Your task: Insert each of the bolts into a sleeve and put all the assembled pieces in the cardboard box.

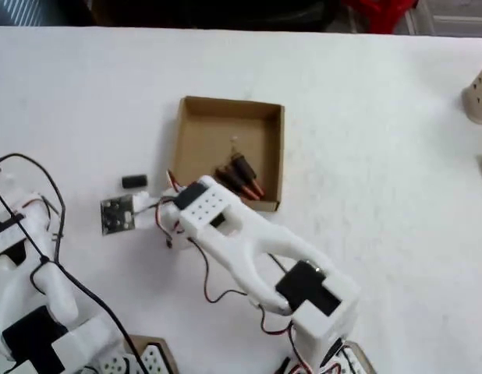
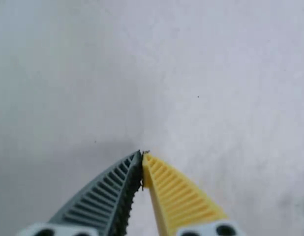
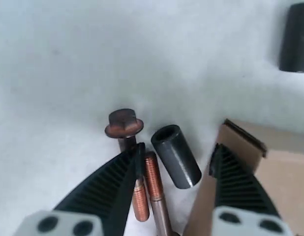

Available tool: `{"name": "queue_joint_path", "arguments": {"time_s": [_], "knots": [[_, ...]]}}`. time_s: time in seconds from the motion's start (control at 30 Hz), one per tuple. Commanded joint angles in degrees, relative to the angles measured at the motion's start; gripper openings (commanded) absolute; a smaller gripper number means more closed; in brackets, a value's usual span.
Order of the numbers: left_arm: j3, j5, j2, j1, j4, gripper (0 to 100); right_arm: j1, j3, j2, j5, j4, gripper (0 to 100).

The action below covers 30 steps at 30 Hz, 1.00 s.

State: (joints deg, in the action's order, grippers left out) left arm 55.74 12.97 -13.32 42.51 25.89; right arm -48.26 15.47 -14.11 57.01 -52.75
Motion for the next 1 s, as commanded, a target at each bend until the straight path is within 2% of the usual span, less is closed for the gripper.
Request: {"name": "queue_joint_path", "arguments": {"time_s": [0.0,0.43,0.5,0.63,0.7,0.9,0.97], "knots": [[-3.0,0.8,-0.1,0.2,-0.9,3,2.4,-4.9,-2.4,1.8,-2.3,20.5],[-2.9,0.8,-0.1,0.2,-0.9,3,5.2,-16.8,-13.3,5.7,-9.7,20.0],[-2.9,0.8,-0.1,0.2,-0.9,3,5.1,-18.0,-15.1,5.7,-9.7,16.1],[-2.9,0.8,-0.1,0.2,-0.9,3,5.1,-20.1,-16.6,5.7,-9.7,2.2],[-2.9,0.8,-0.1,0.2,-0.9,3,5.1,-20.2,-16.6,5.6,-9.8,2.3],[-2.9,0.8,-0.1,0.1,-0.9,3,5.1,-20.5,-13.9,-0.7,-9.8,1.7],[-2.9,0.8,-0.1,0.1,-1.0,3,5.1,-20.5,-10.9,-5.5,-9.8,1.7]]}}
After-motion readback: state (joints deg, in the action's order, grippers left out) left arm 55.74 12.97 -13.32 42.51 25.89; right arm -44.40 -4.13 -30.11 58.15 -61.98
